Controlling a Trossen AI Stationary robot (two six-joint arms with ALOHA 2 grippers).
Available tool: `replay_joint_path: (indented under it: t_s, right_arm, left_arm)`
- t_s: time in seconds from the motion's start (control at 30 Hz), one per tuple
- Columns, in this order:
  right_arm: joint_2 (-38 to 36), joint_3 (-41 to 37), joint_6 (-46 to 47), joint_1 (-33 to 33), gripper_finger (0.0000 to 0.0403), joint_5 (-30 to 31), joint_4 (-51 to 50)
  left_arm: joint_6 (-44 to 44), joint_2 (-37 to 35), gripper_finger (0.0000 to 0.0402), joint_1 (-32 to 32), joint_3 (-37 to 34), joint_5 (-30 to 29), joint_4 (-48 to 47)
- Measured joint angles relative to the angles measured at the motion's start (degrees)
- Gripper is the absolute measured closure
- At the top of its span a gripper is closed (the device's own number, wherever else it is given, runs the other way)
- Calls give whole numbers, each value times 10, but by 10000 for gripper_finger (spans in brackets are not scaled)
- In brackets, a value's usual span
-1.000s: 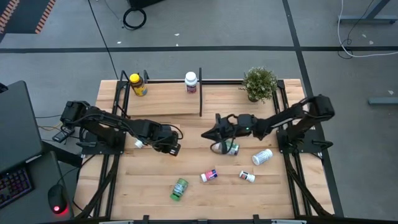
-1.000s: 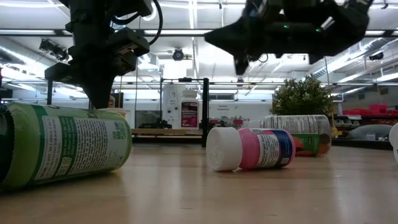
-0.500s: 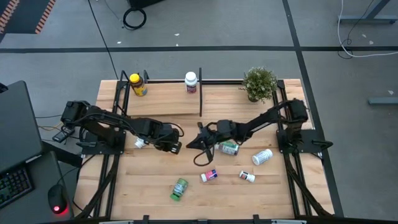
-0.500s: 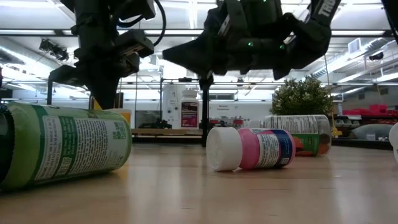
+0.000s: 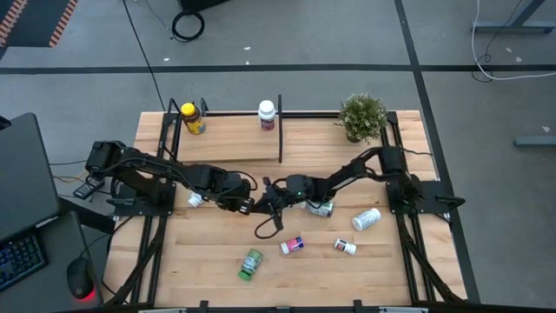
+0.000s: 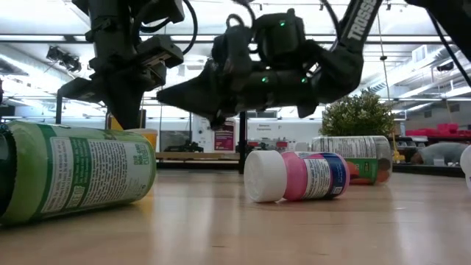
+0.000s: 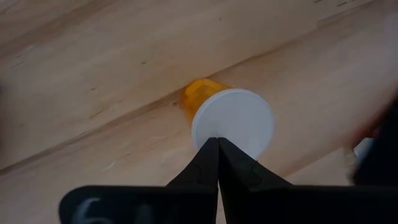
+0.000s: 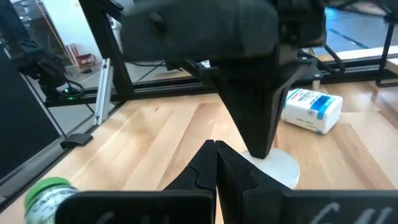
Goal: Pick and place medicine bottles onto shelf by color
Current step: Put the orange medicine bottle on the shelf
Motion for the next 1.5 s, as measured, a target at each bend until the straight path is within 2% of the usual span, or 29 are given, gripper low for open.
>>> replay_joint_path:
  t_s: [0.17,0.8,1.07,1.5]
  right_arm:
    - [14,18,2,-4,398,4,3]
    - [15,18,-18,-25,399,16,-24]
    - [15,18,-18,-24,399,16,-27]
    - [14,19,-29,-23,399,16,-87]
  left_arm:
    - [0,0,388,0,0,-1,1]
    - [3,0,394,0,0,-2,9]
    - [3,1,390,0,0,-5,51]
    - [3,1,392,0,0,-10,52]
